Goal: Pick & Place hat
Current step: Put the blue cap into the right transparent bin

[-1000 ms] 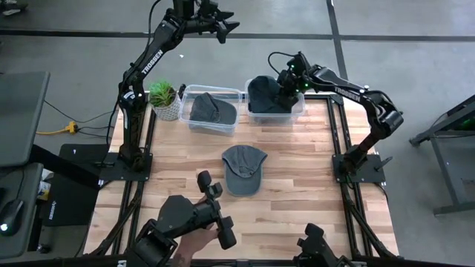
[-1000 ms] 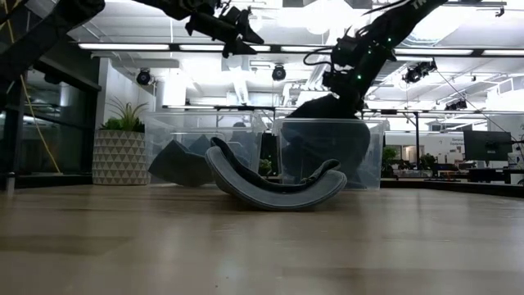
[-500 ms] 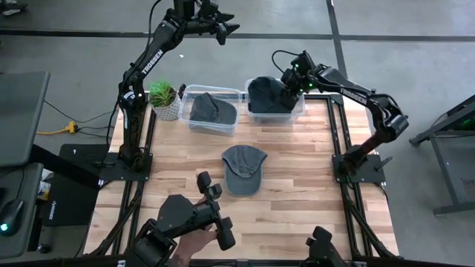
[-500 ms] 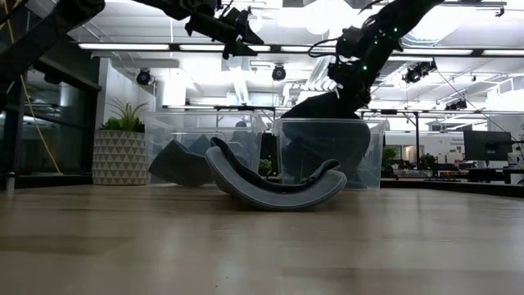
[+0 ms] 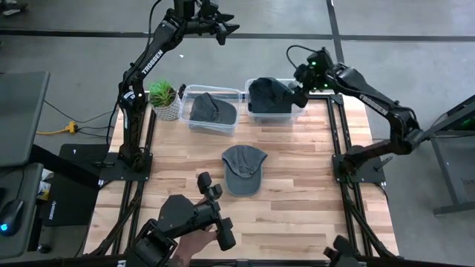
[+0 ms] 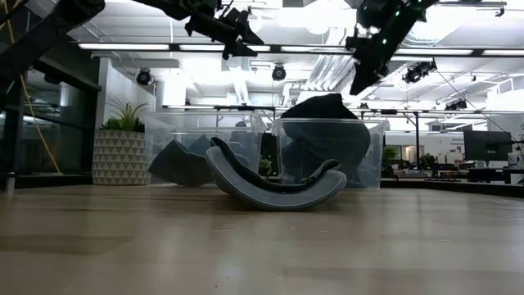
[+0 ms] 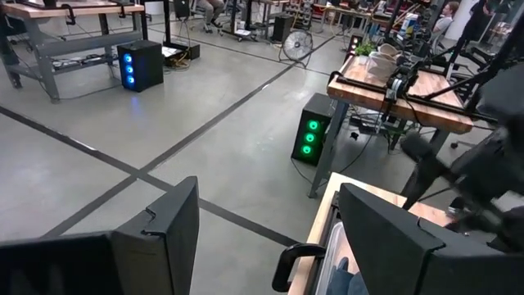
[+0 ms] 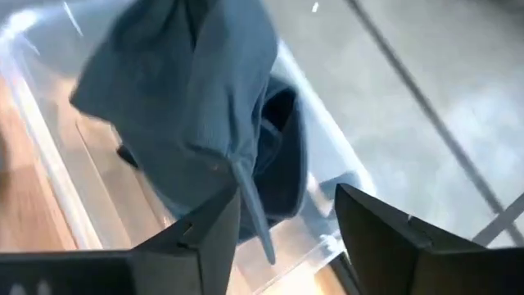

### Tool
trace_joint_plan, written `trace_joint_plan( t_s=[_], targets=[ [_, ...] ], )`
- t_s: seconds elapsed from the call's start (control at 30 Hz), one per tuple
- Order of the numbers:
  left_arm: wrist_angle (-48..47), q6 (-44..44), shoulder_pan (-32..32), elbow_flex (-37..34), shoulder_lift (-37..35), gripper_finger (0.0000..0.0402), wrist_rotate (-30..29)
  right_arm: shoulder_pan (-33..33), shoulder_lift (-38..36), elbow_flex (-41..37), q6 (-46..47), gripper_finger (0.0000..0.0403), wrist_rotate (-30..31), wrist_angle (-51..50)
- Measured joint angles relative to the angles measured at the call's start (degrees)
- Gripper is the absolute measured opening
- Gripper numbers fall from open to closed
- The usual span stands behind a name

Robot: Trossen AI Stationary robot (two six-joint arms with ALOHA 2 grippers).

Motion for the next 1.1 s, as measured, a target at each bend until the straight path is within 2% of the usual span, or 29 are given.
trace_joint_plan(
  t_s=[0.1,0.17,0.27,0.33,0.53,0.67,0.87,1.1],
  targets=[
    [0.0,0.0,0.0,0.0,0.0,0.0238,0.0,0.0,-2.4,0.0,0.8,0.0163,-0.8,1.4],
    [0.0,0.0,0.0,0.0,0.0,0.0238,0.0,0.0,-3.4,0.0,1.5,0.0123,-3.2,2.5],
    [0.0,0.0,0.0,0.0,0.0,0.0238,0.0,0.2,-4.0,0.0,1.5,0.0041,-7.7,2.8],
    [0.0,0.0,0.0,0.0,0.0,0.0238,0.0,0.4,-4.0,0.0,0.2,0.0012,-10.7,2.8],
    [0.1,0.0,0.0,0.0,0.0,0.0238,0.2,2.3,-2.7,0.0,-0.3,0.0003,-14.1,4.7],
    [0.4,0.0,0.0,0.0,0.0,0.0238,0.7,3.4,0.1,0.0,0.2,0.0002,-12.2,7.2],
    [0.4,0.0,0.0,0.0,0.0,0.0238,0.9,3.1,4.8,0.0,2.5,0.0001,-4.7,11.2],
    [-0.1,0.0,0.0,0.0,0.0,0.0238,0.9,1.4,9.1,0.0,3.6,0.0,-4.3,11.6]
  ],
)
